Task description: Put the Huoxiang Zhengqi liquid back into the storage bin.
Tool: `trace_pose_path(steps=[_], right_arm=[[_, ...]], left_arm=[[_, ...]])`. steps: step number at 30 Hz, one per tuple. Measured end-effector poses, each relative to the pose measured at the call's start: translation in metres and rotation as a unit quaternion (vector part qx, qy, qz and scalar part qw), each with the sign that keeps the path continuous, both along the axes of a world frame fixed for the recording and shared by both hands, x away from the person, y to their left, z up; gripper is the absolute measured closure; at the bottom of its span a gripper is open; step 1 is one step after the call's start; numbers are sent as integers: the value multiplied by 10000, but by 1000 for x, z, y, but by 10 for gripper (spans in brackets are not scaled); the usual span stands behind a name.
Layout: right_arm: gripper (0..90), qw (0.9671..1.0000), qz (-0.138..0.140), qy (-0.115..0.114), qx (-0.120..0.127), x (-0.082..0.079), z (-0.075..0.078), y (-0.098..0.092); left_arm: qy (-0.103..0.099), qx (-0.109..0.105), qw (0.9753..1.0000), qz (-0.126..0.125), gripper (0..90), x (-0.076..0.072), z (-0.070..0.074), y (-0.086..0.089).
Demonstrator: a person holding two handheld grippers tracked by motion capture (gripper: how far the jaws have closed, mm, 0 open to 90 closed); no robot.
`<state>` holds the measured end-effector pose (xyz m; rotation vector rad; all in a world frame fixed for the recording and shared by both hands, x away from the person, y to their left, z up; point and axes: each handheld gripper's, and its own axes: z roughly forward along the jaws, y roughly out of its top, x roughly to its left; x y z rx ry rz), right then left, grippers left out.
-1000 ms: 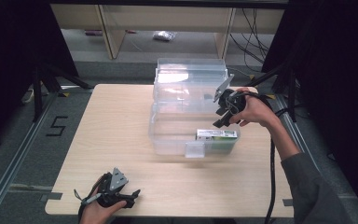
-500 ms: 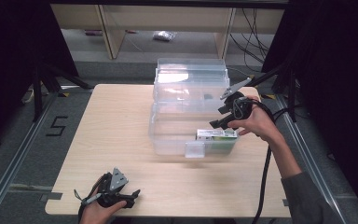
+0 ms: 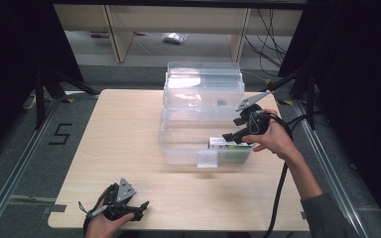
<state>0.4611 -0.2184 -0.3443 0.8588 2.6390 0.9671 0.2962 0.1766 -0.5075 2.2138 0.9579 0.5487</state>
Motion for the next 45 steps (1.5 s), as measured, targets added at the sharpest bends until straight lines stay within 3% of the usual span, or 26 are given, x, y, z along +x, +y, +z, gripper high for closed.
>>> trace_pose_path(steps=[1,3,7,8,10,11,14,15,24,25,27,28,29,33,34,45], right_arm=[[248,10000,1,21,13,-2,0,0],[236,9998,-16,-82,169,-8,-2,1],[227,9996,-123,-92,224,-17,-2,2],[226,9994,-88,-188,275,-18,-4,3],[226,9995,-9,-151,274,-19,-4,2],[227,9986,21,-384,352,-21,-7,3],[226,9989,-157,-226,384,-28,-7,3],[225,9992,-64,-237,329,-28,-7,1],[220,9979,-261,-368,466,-49,-20,-1],[220,9975,-195,-460,493,-50,-22,0],[218,9978,-214,-354,514,-56,-23,1],[218,9978,-214,-354,514,-56,-23,1],[218,9976,-180,-366,559,-57,-24,2],[214,9974,-125,-443,557,-64,-28,6],[214,9971,-144,-408,626,-67,-30,7],[203,9966,-205,-323,733,-77,-46,11]], left_arm=[[66,51,10000,-8,158,-1,1,0],[45,28,10000,-5,158,-1,1,1],[36,20,10000,13,158,-1,2,0],[36,20,10000,13,158,-1,2,0],[18,45,10000,-10,158,-1,2,1],[-5,-12,10000,-4,158,-1,1,1],[-2,-19,10000,3,158,-1,1,1],[21,0,10000,-25,158,-1,1,1],[-1,-10,10000,33,158,-2,2,0],[-130,-69,9999,-11,158,0,1,0],[-128,-21,9999,-52,158,0,2,1],[-40,-87,10000,2,158,-2,2,0],[-20,-16,10000,-13,158,-1,2,1],[-54,-37,10000,13,158,-1,2,1],[-9,85,10000,-17,158,-1,5,2],[-33,1,10000,-9,158,-1,4,2]])
